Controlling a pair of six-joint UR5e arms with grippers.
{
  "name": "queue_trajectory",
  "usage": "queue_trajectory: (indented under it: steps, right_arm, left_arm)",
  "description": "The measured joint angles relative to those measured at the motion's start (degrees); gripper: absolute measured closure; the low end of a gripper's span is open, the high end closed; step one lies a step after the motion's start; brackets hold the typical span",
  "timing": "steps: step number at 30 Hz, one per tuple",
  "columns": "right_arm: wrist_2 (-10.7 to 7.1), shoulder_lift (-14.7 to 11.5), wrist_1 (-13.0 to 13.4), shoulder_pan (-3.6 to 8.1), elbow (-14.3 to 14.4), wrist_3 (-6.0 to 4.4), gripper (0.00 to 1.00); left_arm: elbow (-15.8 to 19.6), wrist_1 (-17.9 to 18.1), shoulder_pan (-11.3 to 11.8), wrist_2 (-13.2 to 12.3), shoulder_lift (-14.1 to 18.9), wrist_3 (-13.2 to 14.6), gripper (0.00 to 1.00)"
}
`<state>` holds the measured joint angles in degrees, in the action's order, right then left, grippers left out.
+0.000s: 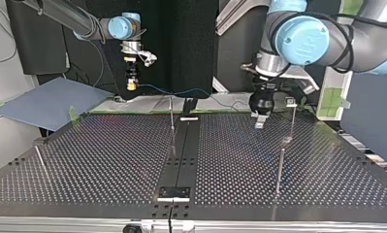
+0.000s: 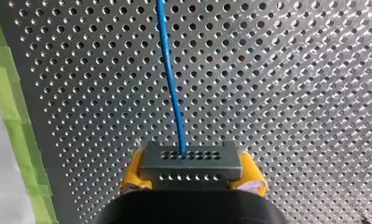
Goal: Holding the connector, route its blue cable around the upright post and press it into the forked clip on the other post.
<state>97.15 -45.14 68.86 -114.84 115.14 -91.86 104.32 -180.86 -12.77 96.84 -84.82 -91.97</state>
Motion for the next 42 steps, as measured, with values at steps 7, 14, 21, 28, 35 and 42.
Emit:
queue_trajectory:
  steps: [7,14,21,28,35,42]
  right_arm:
    - [-0.15,0.0,-0.3,-0.06,0.0,0.0,1.0]
    - [-0.45,0.0,-0.3,-0.21,0.0,-0.01,1.0]
    - [-0.47,0.0,-0.2,-0.29,0.0,0.0,1.0]
    - [-0.47,0.0,-0.1,-0.32,0.0,-0.01,1.0]
    - [-0.51,0.0,-0.2,-0.33,0.0,0.0,1.0]
    - [-0.54,0.0,-0.1,-0.33,0.0,-0.01,1.0]
  left_arm:
    - [-0.1,3.9,-2.8,3.9,-3.1,3.9,0.0]
    - [-0.1,7.5,-2.8,7.5,-3.5,7.5,0.0]
    - [-0.1,10.9,-2.5,10.9,-3.5,10.9,0.0]
    - [0.0,14.5,-2.6,14.5,-5.0,14.4,0.0]
    - [0.1,18.0,-2.6,17.5,-7.3,18.0,0.0]
    - [0.1,21.6,-2.2,17.4,-7.5,21.5,0.0]
